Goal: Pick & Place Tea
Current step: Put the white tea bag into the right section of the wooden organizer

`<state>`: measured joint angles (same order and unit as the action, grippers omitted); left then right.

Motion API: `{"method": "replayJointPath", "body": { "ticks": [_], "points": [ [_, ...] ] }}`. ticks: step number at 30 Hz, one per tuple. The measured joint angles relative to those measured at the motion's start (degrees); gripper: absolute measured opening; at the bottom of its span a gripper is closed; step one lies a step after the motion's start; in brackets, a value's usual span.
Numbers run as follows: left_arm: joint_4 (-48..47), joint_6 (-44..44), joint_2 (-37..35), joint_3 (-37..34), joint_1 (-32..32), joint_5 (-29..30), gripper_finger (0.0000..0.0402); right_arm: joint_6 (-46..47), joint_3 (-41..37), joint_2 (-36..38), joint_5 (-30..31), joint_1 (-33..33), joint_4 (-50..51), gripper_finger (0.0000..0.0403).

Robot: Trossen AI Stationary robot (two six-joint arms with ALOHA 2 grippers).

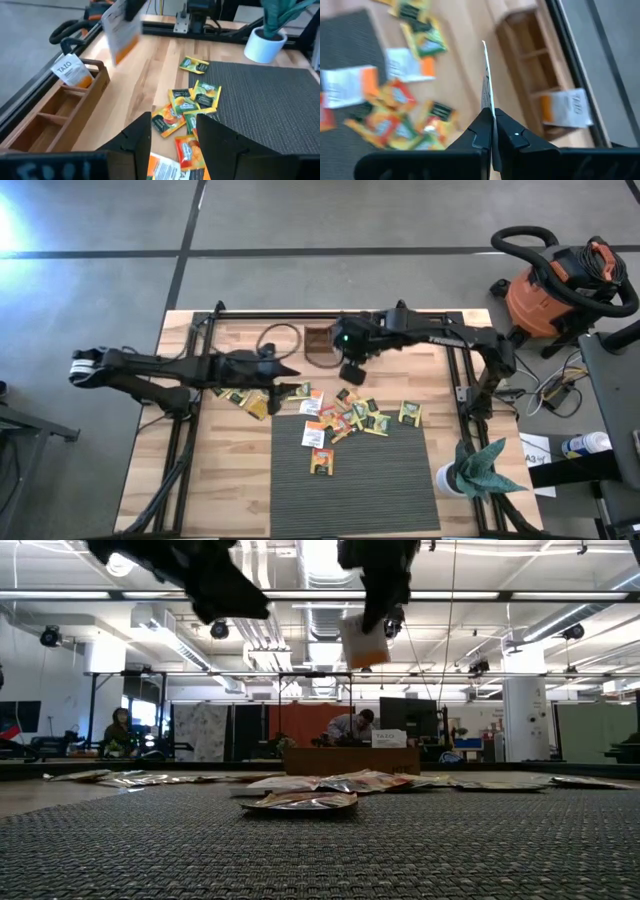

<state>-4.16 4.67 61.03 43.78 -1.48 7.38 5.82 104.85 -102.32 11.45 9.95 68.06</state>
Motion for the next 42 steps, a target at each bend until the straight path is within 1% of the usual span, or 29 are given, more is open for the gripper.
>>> {"method": "replayJointPath", "body": {
  "ticks": [4, 7, 10, 13, 17, 21, 29, 33, 38, 42],
  "points": [
    [0.19, 0.14, -8.3, -4.98, -1.3, 0.02, 0.0151, -3.08, -3.87, 0.11, -1.3, 6.03, -2.88, 0.0009],
    [0.11, 0.37, -12.59, -7.98, -3.31, 0.1, 0.0151, -4.5, -7.1, 0.11, -2.03, 11.11, -6.01, 0.0009],
    [0.83, 0.86, -15.32, -9.05, -5.29, 0.18, 0.0151, -4.97, -10.77, 0.13, -6.39, 16.05, -10.38, 0.0008],
    [0.96, 1.25, -16.43, -9.18, -6.65, 0.21, 0.0151, -5.9, -14.49, 0.13, -8.7, 19.38, -13.72, 0.0008],
    [1.45, 1.36, -16.11, -8.21, -8.34, 0.17, 0.0151, -9.57, -18.09, 0.13, -11.26, 21.52, -15.9, 0.0008],
    [2.92, 1.38, -14.43, -7.45, -10.45, 0.17, 0.0151, -14.85, -20.76, 0.13, -11.78, 22.58, -18.51, 0.0008],
    [4.63, 2.6, -9.94, -3.68, -14.13, 0.21, 0.0151, -20.71, -23.97, 0.13, -15.93, 27.09, -24.41, 0.0008],
    [4.67, 2.6, -7.58, -2.32, -15.04, 0.19, 0.0151, -21.02, -25.74, 0.05, -20.32, 28.93, -27.04, 0.0008],
    [4.62, 2.67, -4.92, -1.75, -15.64, 0.21, 0.0151, -22.6, -28.6, -0.07, -20.89, 29.15, -27.68, 0.0008],
    [4.55, 2.69, -3.39, -1.69, -16.14, 0.19, 0.0151, -22.53, -30.71, -0.17, -21.16, 29.03, -31.84, 0.0008]
  ]
}}
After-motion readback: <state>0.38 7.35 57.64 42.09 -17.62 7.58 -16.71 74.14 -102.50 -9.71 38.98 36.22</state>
